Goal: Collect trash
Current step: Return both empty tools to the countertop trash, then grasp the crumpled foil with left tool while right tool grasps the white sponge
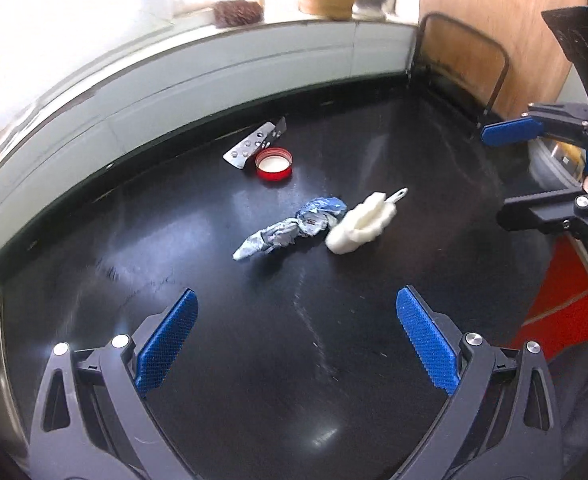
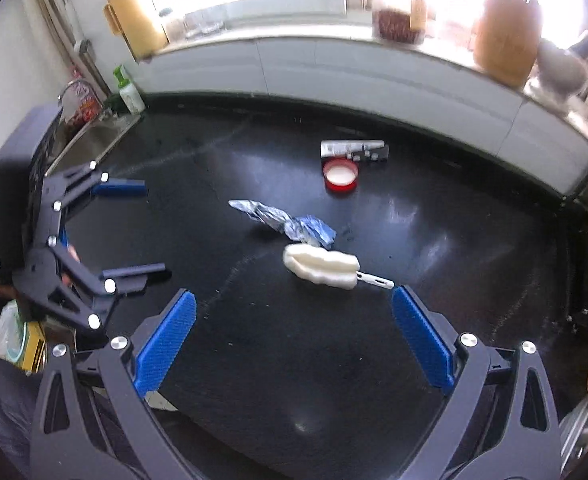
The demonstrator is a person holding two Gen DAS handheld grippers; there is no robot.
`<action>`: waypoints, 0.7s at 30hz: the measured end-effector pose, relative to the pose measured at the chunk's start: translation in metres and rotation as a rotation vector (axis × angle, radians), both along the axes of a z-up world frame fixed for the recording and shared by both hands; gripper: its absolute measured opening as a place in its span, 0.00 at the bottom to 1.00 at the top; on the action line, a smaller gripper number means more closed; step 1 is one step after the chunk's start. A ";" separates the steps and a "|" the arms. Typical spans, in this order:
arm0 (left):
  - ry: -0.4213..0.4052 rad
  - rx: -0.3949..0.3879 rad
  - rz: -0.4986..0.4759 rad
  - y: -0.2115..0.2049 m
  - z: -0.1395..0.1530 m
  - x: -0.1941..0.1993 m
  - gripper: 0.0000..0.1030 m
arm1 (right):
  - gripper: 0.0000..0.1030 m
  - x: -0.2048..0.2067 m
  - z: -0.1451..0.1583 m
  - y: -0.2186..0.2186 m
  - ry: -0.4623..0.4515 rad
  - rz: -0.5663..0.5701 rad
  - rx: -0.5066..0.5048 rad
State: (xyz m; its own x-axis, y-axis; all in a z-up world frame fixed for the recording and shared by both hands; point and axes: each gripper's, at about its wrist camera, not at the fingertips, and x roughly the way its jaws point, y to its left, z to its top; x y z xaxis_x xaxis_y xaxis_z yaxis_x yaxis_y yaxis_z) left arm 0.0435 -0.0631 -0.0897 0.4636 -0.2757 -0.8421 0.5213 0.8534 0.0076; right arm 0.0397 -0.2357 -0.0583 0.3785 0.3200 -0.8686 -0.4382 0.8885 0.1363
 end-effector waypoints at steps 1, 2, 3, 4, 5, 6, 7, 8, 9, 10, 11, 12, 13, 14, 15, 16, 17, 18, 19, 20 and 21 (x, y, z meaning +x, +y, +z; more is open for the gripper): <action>0.009 0.011 -0.019 -0.002 -0.006 0.009 0.94 | 0.92 0.004 -0.006 -0.002 0.013 0.011 -0.003; 0.012 0.028 -0.033 -0.005 -0.013 0.018 0.94 | 0.92 0.011 -0.014 -0.003 0.025 0.030 -0.009; 0.018 0.039 -0.047 -0.008 -0.019 0.029 0.94 | 0.92 0.015 -0.020 -0.003 0.030 0.045 -0.016; 0.029 0.038 -0.063 -0.010 -0.024 0.035 0.94 | 0.92 0.023 -0.029 -0.003 0.044 0.070 -0.025; 0.040 0.040 -0.082 -0.013 -0.032 0.045 0.94 | 0.92 0.029 -0.037 -0.002 0.057 0.090 -0.036; 0.040 0.052 -0.093 -0.017 -0.040 0.056 0.94 | 0.92 0.036 -0.045 -0.001 0.069 0.113 -0.043; 0.043 0.059 -0.101 -0.019 -0.046 0.063 0.94 | 0.92 0.042 -0.054 -0.001 0.083 0.136 -0.049; 0.049 0.066 -0.111 -0.022 -0.053 0.072 0.94 | 0.92 0.048 -0.061 0.000 0.093 0.154 -0.058; 0.056 0.070 -0.117 -0.023 -0.057 0.077 0.94 | 0.92 0.054 -0.069 0.002 0.105 0.177 -0.065; 0.077 0.068 -0.134 -0.026 -0.066 0.085 0.94 | 0.92 0.061 -0.077 0.003 0.115 0.204 -0.068; 0.094 0.067 -0.149 -0.027 -0.071 0.091 0.94 | 0.92 0.067 -0.085 0.005 0.122 0.230 -0.074; 0.111 0.067 -0.170 -0.029 -0.078 0.095 0.94 | 0.92 0.073 -0.094 0.006 0.133 0.257 -0.081; 0.124 0.077 -0.198 -0.031 -0.086 0.100 0.94 | 0.92 0.077 -0.100 0.008 0.144 0.276 -0.090; 0.130 0.086 -0.219 -0.033 -0.092 0.103 0.94 | 0.92 0.081 -0.106 0.009 0.151 0.296 -0.099; 0.133 0.100 -0.234 -0.035 -0.098 0.106 0.93 | 0.92 0.085 -0.112 0.012 0.154 0.318 -0.108; 0.137 0.112 -0.244 -0.037 -0.105 0.111 0.93 | 0.92 0.088 -0.118 0.014 0.160 0.340 -0.112; 0.142 0.114 -0.247 -0.038 -0.110 0.114 0.93 | 0.92 0.090 -0.123 0.016 0.167 0.358 -0.114; 0.148 0.112 -0.248 -0.039 -0.113 0.116 0.90 | 0.88 0.091 -0.128 0.019 0.172 0.379 -0.119; 0.160 0.104 -0.249 -0.041 -0.117 0.120 0.87 | 0.84 0.092 -0.130 0.021 0.176 0.394 -0.117; 0.175 0.092 -0.248 -0.042 -0.120 0.123 0.82 | 0.83 0.093 -0.133 0.023 0.182 0.409 -0.111; 0.159 0.085 -0.244 -0.042 -0.119 0.125 0.79 | 0.77 0.093 -0.136 0.025 0.185 0.424 -0.106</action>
